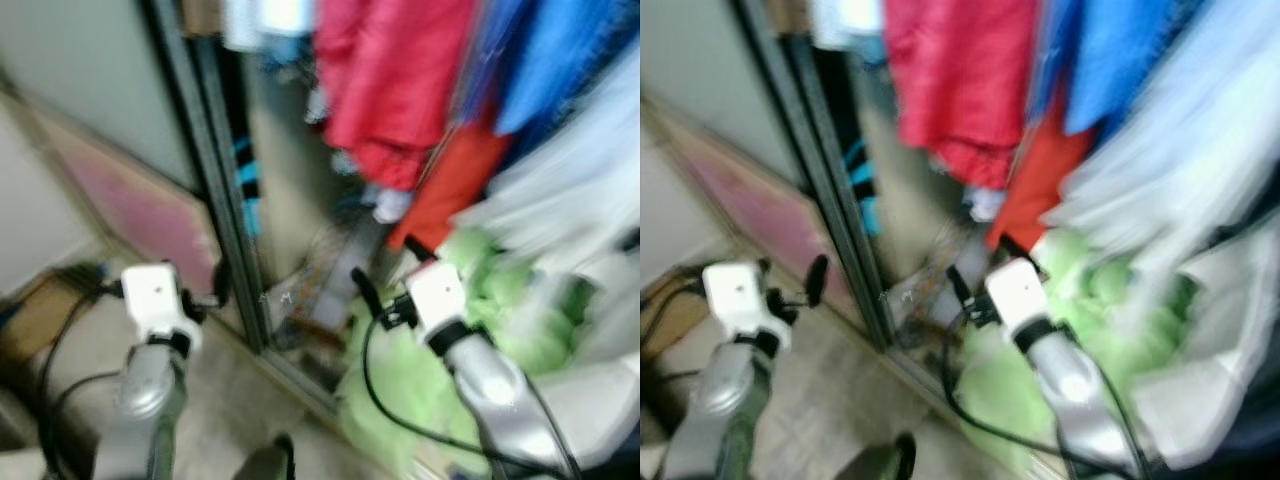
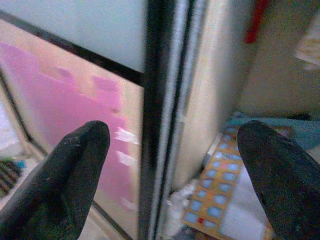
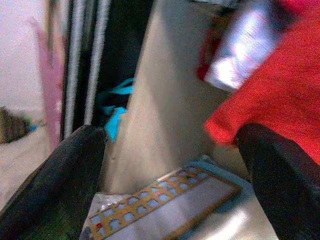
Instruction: Clean up the room
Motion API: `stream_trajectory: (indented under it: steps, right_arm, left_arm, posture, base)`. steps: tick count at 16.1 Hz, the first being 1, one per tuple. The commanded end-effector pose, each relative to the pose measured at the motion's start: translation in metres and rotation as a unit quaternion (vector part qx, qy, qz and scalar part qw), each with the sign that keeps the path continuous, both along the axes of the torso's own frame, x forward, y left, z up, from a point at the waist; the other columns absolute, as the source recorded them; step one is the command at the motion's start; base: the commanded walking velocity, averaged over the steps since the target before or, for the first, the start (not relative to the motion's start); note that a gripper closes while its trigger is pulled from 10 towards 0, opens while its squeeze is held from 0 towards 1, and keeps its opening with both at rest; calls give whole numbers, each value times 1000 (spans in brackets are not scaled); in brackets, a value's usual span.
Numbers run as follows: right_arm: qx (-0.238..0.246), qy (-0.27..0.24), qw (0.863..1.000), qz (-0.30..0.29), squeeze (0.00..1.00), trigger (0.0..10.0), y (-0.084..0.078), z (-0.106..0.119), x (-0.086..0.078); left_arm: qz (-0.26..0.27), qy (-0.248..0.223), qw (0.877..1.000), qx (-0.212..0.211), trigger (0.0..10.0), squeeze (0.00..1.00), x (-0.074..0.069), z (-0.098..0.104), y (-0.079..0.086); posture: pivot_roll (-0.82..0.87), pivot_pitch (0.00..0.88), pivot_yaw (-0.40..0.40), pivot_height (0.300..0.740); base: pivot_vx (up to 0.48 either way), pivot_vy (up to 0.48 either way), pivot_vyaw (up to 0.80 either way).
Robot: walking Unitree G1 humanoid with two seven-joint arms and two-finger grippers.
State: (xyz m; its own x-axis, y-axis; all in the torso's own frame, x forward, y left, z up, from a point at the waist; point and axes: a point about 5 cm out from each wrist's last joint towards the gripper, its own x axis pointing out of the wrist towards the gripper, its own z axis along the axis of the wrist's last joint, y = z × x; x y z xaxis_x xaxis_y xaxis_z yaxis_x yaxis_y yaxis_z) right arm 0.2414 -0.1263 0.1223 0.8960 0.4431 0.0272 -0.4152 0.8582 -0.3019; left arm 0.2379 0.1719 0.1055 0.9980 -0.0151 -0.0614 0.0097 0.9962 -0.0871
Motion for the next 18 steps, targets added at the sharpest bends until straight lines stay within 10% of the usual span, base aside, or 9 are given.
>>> stream_trajectory:
  steps: [1,16,18]
  right_arm:
    - [10,3,1000,6,0,10000,3,1,2]
    - [148,91,976,-134,0,10000,-14,-21,17]
    - [143,71,978,-132,0,10000,-14,-14,23]
  left_arm:
    - [10,0,1000,12,10000,0,0,2,4]
    - [35,54,997,-36,10000,0,-2,-13,-7]
    - [25,1,999,20,10000,0,2,1,-7]
  posture:
    - [27,26,-8,740]
    - [56,0,-19,740]
    - [65,0,-15,740]
  base:
    - [0,0,800]
    - [0,0,800]
    - [0,0,800]
